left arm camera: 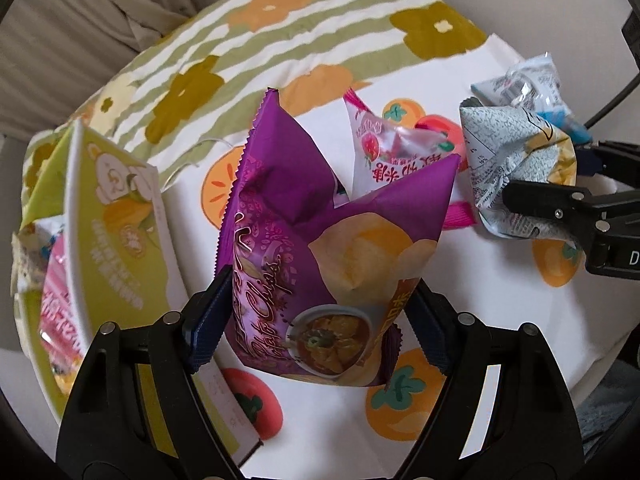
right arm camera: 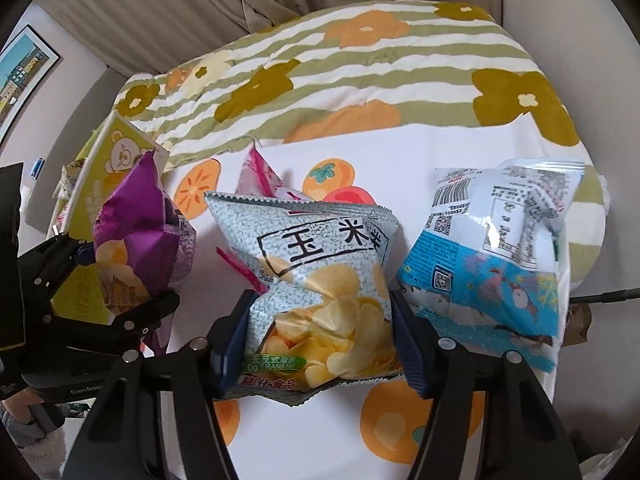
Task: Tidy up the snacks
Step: 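Drop the purple bag into the box with left tool while right tool drops the corn chip bag in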
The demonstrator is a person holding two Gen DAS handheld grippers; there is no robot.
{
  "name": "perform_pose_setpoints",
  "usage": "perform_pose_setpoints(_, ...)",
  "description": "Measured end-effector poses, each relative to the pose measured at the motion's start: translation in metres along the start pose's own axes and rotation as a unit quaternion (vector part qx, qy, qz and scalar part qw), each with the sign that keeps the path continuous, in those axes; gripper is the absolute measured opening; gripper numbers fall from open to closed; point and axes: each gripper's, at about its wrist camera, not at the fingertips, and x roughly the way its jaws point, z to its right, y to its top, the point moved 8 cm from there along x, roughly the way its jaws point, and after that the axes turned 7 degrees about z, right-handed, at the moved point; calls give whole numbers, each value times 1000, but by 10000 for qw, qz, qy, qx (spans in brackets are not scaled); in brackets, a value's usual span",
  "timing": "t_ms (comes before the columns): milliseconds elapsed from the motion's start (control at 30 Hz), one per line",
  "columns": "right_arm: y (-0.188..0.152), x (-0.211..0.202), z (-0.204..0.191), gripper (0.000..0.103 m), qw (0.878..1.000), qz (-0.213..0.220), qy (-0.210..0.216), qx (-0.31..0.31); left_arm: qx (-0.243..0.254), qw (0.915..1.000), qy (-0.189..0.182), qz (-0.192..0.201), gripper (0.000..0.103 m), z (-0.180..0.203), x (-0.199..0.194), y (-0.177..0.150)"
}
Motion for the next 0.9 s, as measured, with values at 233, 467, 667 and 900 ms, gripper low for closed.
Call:
perform_pose_setpoints(233,11,-40,-20,60,9992,328,213,-30,-432,9980,42,451,78,-12,-57,16)
perform_pose_setpoints(467,41,-74,-64,60,9953,666,515,-471,-1002,9899,362,939,78,-60,-117,21)
perform_pose_setpoints(667,56,-91,-129,60,9885,955,819,-836,-1312,9817,712,1179,78,-126,-156,-4)
perform_pose_setpoints(900,54,-87,-220,60,9821,1104,1145,-1010,-1408,9781,881,1254,78,-200,-173,-47)
